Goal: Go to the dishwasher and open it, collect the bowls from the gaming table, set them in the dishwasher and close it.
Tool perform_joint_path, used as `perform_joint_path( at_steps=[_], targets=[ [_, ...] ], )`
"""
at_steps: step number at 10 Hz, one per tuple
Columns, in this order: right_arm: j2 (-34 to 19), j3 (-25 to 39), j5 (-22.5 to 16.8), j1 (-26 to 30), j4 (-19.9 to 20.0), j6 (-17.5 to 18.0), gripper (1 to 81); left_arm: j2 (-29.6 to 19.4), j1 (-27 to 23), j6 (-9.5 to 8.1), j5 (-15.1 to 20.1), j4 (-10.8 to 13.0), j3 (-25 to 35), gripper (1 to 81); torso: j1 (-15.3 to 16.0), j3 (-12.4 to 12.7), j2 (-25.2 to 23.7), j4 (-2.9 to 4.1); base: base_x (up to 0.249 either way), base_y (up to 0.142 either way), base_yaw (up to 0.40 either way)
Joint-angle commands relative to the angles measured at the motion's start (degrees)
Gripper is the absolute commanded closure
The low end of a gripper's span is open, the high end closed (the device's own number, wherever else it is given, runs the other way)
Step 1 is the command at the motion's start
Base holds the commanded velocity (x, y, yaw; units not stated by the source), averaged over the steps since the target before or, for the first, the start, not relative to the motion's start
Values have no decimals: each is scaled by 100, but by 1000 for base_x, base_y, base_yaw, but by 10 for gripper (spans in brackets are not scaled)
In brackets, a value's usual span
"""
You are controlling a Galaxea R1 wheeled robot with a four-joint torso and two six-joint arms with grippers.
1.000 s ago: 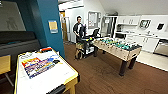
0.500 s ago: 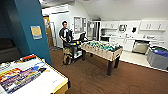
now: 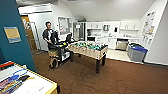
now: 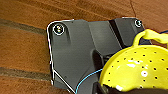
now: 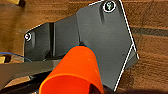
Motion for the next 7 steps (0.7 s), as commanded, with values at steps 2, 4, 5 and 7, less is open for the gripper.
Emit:
perform_joint_path(
  at_steps=[2, 4, 5, 7],
  targets=[
    [-45, -22, -194, 266, -38, -10, 811, -116, -266, 45, 198, 40, 8, 811, 0, 101, 0, 0, 0, 0, -400],
    [-45, -31, -194, 267, -38, -10, 811, -107, -266, 45, 198, 40, 8, 811, -7, 273, -6, 0, 0, 0, -400],
    [-45, -22, -194, 275, -38, -10, 811, -107, -266, 45, 198, 40, 8, 811, -7, 313, -6, 0, 0, 0, -400],
    [-36, -14, -203, 293, -47, -10, 811, -125, -266, 45, 189, 13, 8, 811, -11, 293, -9, 0, 0, -104, -200]
  ],
)
